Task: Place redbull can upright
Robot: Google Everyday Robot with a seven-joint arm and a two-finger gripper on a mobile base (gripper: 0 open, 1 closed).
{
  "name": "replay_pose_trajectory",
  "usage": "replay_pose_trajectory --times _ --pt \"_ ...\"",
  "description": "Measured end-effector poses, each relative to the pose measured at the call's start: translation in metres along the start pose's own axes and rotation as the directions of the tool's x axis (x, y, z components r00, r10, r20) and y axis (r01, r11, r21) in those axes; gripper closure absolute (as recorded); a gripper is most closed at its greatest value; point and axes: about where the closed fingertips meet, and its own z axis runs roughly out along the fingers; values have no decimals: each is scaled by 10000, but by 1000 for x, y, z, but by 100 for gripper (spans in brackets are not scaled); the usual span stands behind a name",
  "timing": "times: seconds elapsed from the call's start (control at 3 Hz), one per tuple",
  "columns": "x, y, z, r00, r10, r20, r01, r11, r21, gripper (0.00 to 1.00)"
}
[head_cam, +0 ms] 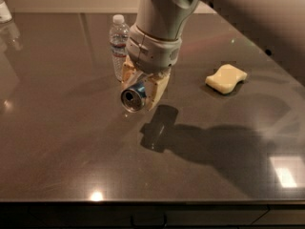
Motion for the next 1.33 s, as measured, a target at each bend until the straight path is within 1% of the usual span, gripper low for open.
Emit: replay_pose_trajectory --times 0.33,0.67,1.0,1.33 --pt "4 -3 -9 9732 2187 717 -2224 9738 484 100" --pt "7 -3 -19 8865 4326 1641 -4502 8883 904 100" --pt "9 -4 -27 7979 5535 2389 -5872 8032 1004 100" --pt "15 -2 -32 6902 6283 3589 -6960 7122 916 100"
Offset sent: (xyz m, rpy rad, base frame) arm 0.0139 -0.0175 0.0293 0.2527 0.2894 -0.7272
